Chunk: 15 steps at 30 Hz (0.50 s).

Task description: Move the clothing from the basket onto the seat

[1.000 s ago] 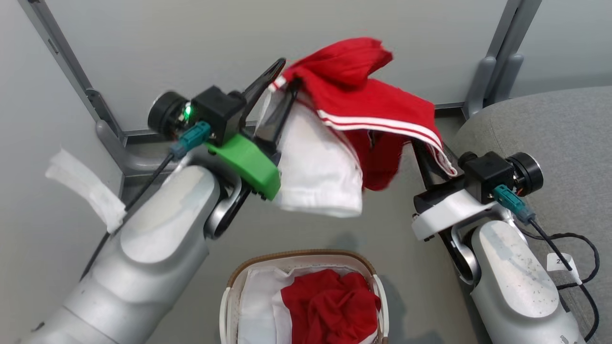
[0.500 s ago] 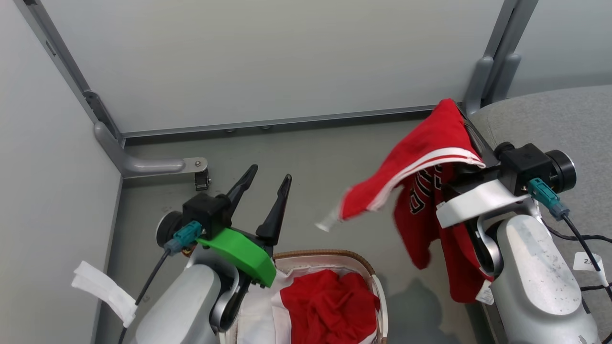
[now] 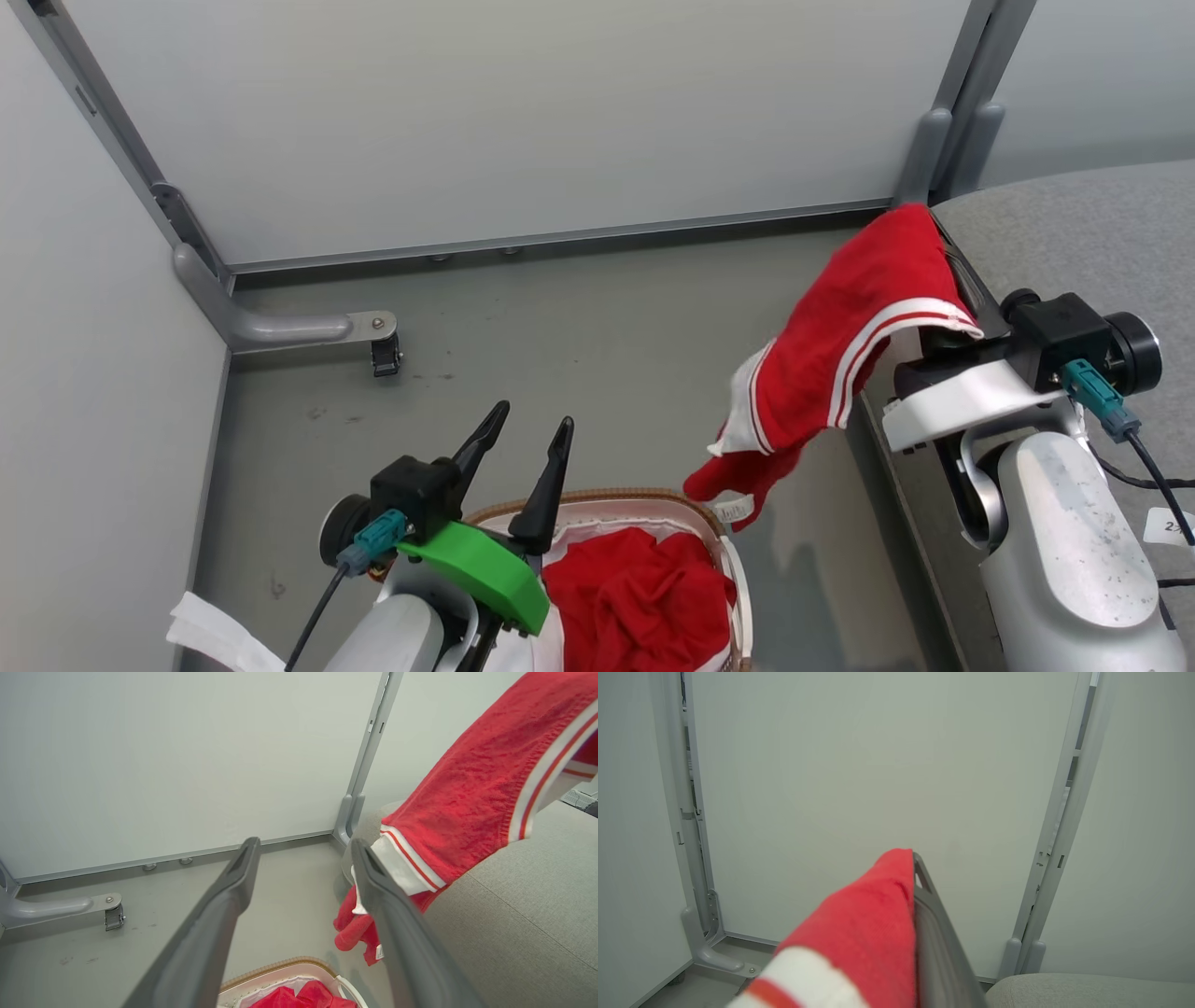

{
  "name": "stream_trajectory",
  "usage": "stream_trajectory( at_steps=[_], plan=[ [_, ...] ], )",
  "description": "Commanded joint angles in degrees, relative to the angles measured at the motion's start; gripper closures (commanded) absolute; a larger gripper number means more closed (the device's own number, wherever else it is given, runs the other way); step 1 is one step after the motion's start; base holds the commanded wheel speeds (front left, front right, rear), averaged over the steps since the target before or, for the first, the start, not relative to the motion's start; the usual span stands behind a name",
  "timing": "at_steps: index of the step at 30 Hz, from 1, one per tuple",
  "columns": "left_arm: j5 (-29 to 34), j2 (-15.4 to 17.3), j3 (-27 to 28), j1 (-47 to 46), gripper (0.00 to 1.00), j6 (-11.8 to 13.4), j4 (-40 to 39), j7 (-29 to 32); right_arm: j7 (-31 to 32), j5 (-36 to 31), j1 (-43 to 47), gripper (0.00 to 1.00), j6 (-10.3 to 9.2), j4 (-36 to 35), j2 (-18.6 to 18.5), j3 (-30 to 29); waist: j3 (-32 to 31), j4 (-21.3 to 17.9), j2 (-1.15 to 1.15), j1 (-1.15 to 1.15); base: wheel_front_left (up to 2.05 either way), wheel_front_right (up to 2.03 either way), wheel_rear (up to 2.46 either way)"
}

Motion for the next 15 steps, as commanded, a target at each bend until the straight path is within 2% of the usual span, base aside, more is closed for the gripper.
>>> stream_trajectory(
  at_steps=[1, 11, 15],
  plan=[
    [0.4, -0.2, 0.4, 1.1, 0.00, -0.2, 0.0, 0.0, -0.1, -0.3, 0.8, 1.00, -0.06, -0.3, -0.2, -0.3, 0.1, -0.1, 0.00, 0.00, 0.00, 0.00, 0.00],
    [1.4, -0.6, 0.3, 1.4, 0.00, -0.3, -1.4, 0.0, -0.1, 0.0, 0.2, 1.00, -0.06, -0.4, -0.2, -0.9, 0.8, -2.1, 0.00, 0.00, 0.00, 0.00, 0.00],
    [2.3, -0.6, 0.5, 1.8, 0.00, -0.2, -1.9, 0.0, -0.1, -0.5, -0.4, 1.00, -0.06, -0.3, -0.2, -1.3, 1.4, -4.6, 0.00, 0.00, 0.00, 0.00, 0.00]
  ],
)
